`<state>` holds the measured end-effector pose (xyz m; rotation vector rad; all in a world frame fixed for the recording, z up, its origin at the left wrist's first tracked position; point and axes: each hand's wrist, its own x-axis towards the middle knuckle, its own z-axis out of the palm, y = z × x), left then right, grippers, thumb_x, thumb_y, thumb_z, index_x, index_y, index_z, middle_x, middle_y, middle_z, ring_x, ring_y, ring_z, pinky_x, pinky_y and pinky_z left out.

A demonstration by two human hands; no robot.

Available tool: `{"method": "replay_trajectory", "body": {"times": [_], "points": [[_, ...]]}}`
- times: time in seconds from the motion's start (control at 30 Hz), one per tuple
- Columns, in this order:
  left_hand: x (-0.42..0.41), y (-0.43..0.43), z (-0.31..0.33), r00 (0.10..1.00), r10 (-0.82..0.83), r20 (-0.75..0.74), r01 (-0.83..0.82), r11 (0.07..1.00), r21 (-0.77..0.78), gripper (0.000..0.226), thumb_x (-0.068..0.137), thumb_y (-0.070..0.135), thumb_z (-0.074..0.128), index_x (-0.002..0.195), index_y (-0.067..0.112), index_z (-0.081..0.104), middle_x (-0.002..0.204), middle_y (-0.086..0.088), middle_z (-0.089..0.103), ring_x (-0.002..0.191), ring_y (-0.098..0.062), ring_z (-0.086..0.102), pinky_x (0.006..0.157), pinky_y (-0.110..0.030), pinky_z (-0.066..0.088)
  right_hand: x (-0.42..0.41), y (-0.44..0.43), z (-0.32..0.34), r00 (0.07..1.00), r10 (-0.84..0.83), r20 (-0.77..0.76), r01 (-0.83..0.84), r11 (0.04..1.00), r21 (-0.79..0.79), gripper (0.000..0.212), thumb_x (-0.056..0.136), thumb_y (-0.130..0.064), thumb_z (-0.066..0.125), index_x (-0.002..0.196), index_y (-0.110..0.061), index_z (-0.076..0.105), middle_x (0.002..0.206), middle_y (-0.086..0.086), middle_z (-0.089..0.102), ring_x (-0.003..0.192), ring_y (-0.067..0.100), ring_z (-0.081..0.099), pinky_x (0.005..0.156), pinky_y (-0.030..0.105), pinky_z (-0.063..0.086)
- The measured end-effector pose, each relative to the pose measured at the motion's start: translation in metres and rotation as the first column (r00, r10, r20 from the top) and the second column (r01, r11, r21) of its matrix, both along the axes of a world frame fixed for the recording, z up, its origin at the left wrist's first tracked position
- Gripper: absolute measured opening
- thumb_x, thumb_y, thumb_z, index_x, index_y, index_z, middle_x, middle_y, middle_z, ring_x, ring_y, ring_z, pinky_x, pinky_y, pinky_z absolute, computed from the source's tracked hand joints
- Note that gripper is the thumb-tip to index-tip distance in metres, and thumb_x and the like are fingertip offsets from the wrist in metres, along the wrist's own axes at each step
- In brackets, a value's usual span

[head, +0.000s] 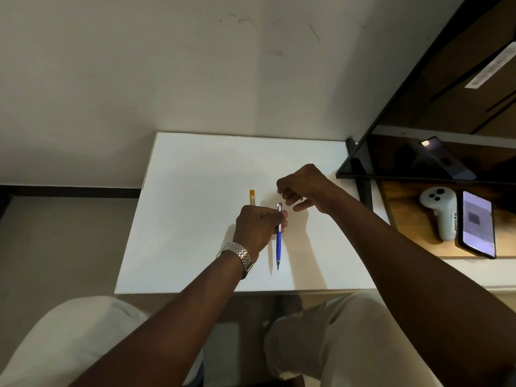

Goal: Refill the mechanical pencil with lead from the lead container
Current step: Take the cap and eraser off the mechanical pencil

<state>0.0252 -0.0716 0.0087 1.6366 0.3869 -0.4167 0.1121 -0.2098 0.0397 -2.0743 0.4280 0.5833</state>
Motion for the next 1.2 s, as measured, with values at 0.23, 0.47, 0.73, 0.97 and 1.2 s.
{"method": "replay_trajectory", "body": {"times": [0.23,0.47,0.73,0.97,1.2], "points": [[-0.003,-0.002,-0.007,1.0,0.013,-0.01,-0.013,1.0,-0.015,0.02,0.096,0.021,0.076,0.092,0.002,0.08,0.097,-0.02,0.082,0.093,-0.038,0.079,0.104,-0.049,0.059,0.011,-0.017,-0.017,1.0,0.004,0.017,0.0,0.972,-0.236,0.012,0.078,-0.012,0.076,0.076,-0.001,0.073,0.075,0.012,0.075,0.058,0.022,0.067,0.058,0.03,0.058],[-0.004,-0.002,-0.009,1.0,-0.003,-0.01,0.002,0.999,-0.036,0.022,0.095,0.02,0.076,0.098,-0.001,0.081,0.098,-0.022,0.081,0.094,-0.038,0.079,0.1,-0.044,0.061,0.013,-0.016,-0.025,0.998,0.046,0.042,-0.027,0.93,-0.366,0.021,0.07,-0.015,0.077,0.083,0.002,0.078,0.082,0.015,0.081,0.073,0.033,0.078,0.076,0.041,0.064],[-0.004,-0.001,-0.012,0.999,0.013,-0.047,-0.015,0.998,-0.054,0.017,0.095,0.021,0.077,0.092,0.004,0.081,0.097,-0.018,0.082,0.094,-0.035,0.08,0.056,-0.01,0.051,-0.009,-0.017,-0.009,0.979,-0.149,0.141,0.176,0.963,-0.203,0.017,0.078,-0.014,0.08,0.076,0.002,0.075,0.074,0.016,0.076,0.053,0.024,0.066,0.051,0.027,0.052],[-0.005,-0.001,-0.012,0.999,0.005,-0.04,-0.008,0.998,-0.067,0.022,0.092,0.015,0.08,0.105,-0.002,0.081,0.099,-0.025,0.08,0.092,-0.04,0.078,0.076,-0.036,0.064,-0.105,-0.005,-0.022,0.966,-0.229,0.119,0.226,0.973,0.035,0.014,0.087,-0.018,0.073,0.074,-0.013,0.078,0.067,0.003,0.078,0.058,0.015,0.078,0.051,0.033,0.063],[0.005,-0.004,-0.004,0.997,0.059,-0.045,-0.063,0.993,-0.098,0.026,0.09,0.014,0.082,0.108,-0.004,0.08,0.102,-0.026,0.08,0.098,-0.047,0.077,0.091,-0.055,0.064,-0.119,0.003,-0.033,0.989,-0.106,0.106,0.117,0.988,-0.101,0.017,0.081,-0.024,0.088,0.084,-0.008,0.083,0.078,0.011,0.08,0.067,0.028,0.079,0.063,0.04,0.068]]}}
